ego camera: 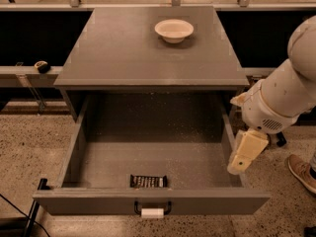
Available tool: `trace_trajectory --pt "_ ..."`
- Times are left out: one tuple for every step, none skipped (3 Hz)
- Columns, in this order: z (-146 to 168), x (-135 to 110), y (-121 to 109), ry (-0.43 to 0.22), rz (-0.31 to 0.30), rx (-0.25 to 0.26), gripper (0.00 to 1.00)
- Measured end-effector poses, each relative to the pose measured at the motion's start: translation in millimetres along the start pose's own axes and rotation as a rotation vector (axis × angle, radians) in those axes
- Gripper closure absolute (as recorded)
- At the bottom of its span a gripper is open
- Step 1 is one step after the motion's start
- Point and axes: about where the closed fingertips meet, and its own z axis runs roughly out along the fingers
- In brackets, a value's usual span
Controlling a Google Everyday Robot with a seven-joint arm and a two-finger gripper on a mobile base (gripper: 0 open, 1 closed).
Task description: Pick rxbar chocolate from top drawer and place on counter
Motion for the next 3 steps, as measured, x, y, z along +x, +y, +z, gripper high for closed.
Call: trace_trajectory --pt "20 -1 -7 -0.113 0.003 -0.023 0.00" --pt "80 -2 -14 -0.351 0.031 -0.060 0.00" --pt "108 -23 -18 -0.488 -0.046 -0.070 0.00"
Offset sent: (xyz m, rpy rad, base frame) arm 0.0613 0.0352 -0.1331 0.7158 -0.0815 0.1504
